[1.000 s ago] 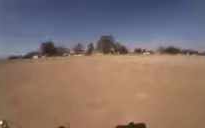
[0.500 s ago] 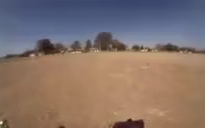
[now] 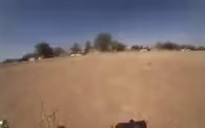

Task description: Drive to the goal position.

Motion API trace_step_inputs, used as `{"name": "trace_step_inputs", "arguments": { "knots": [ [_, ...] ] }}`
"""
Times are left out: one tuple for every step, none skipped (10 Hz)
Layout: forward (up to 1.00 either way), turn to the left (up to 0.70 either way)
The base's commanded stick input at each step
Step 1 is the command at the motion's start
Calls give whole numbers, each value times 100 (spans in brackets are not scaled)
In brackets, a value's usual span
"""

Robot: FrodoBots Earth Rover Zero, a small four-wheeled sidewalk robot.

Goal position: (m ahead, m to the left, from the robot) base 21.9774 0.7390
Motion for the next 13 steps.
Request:
{"name": "trace_step_inputs", "arguments": {
  "knots": [
    [100, 0],
    [100, 0],
    [100, 0],
    [100, 0],
    [100, 0],
    [100, 0],
    [100, 0],
    [100, 0],
    [100, 0],
    [100, 0],
    [100, 0],
    [100, 0],
    [100, 0]
  ]
}}
